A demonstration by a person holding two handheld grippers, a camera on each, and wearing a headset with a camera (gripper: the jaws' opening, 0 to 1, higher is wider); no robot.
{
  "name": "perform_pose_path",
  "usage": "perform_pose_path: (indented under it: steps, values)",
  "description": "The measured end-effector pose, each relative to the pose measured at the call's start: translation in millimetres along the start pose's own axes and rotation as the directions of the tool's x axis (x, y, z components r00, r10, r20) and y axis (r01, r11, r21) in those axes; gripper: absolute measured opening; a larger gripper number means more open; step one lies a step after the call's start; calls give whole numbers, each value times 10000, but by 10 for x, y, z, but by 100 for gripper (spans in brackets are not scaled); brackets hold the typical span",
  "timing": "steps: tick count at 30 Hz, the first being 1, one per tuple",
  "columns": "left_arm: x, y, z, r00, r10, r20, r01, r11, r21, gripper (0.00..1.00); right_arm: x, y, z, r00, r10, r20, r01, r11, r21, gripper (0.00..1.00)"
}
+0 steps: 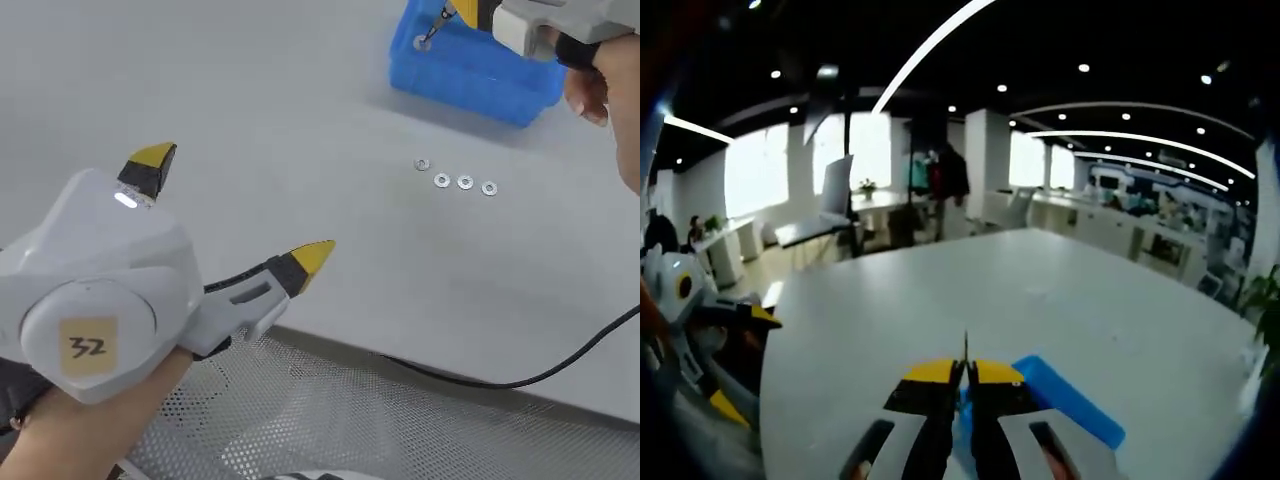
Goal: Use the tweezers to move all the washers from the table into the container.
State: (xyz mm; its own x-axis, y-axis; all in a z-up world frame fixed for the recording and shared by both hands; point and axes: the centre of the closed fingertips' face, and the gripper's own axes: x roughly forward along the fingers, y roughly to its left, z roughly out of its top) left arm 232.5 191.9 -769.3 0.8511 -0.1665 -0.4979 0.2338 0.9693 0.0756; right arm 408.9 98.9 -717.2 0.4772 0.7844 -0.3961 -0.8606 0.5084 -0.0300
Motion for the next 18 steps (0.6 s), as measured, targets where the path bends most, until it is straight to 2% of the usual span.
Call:
perform_pose_path:
  steps: [1,6,11,15,18]
  values:
    - [-3,12,27,9998,70,167,-70,10000,-9,94,25,-32,-5,9999,-110,52,110,9999,9,1]
    - [5,16,53,9992,30,396,-14,9991,-414,99,116,-96,-53,9994,-326,-142,323,9993,-213,1]
    - [-1,19,102,9973,56,731,-24,9991,-430,99,225,-159,-123,9986,-453,-265,447,9987,-235,2]
    - [-8,44,108,9970,189,744,-155,9988,-467,99,322,-231,-237,9978,-541,-396,543,9985,50,2]
    - [-7,65,84,9978,313,591,-288,9987,-427,99,374,-269,-327,9971,-587,-482,608,9972,429,2]
